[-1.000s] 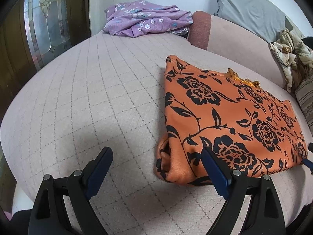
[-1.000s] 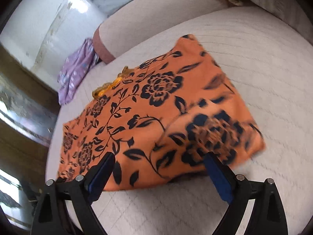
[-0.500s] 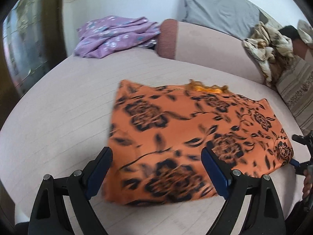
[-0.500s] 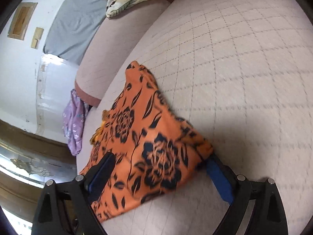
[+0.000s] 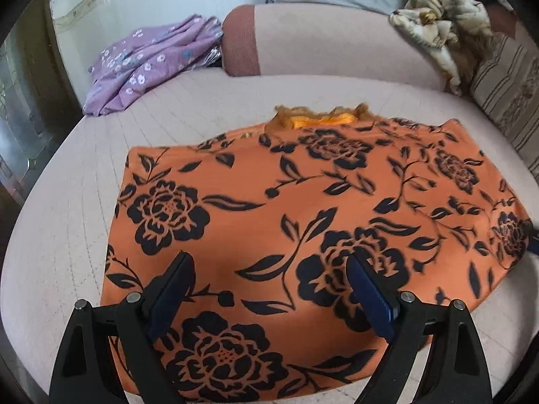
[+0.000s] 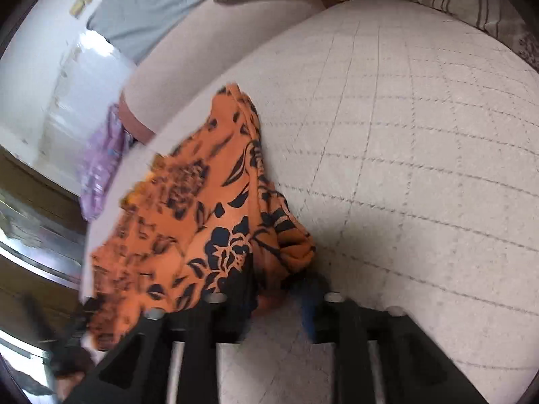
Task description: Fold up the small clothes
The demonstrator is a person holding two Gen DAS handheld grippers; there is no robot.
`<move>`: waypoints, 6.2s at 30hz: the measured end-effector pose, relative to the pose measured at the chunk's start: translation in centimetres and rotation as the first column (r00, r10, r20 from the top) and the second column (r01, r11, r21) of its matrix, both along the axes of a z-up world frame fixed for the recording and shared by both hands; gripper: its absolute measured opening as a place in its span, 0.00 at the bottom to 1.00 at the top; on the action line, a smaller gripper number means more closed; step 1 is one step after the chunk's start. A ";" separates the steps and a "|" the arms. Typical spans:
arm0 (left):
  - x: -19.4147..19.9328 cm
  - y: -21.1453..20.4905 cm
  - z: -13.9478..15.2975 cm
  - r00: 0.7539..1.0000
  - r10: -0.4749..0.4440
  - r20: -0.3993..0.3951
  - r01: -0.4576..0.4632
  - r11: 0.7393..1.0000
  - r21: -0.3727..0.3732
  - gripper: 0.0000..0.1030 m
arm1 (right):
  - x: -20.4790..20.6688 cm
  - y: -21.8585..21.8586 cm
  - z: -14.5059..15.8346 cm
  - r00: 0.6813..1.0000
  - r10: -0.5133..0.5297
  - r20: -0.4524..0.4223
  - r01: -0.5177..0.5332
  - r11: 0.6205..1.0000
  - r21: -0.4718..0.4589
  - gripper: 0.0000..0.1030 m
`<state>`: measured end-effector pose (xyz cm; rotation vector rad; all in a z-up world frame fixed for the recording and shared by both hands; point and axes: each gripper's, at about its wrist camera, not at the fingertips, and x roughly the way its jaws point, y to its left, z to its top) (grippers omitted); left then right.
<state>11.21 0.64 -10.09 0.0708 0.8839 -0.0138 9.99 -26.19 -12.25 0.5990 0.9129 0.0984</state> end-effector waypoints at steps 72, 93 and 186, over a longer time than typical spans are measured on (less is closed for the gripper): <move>-2.2 10.9 4.5 0.994 0.111 0.012 -0.109 0.985 -0.133 0.74 | 18.0 1.6 0.5 0.992 0.119 -0.040 -0.115 0.990 0.080 0.82; -9.3 7.9 4.9 0.995 0.099 0.002 -0.098 0.990 -0.101 0.76 | -1.7 3.8 -0.1 0.993 0.093 0.074 -0.107 0.972 0.210 0.84; -7.3 26.9 1.9 0.849 0.528 -0.017 -0.460 0.723 -0.515 0.84 | 2.7 40.0 3.4 0.760 0.648 -0.038 -0.636 0.731 -0.249 0.70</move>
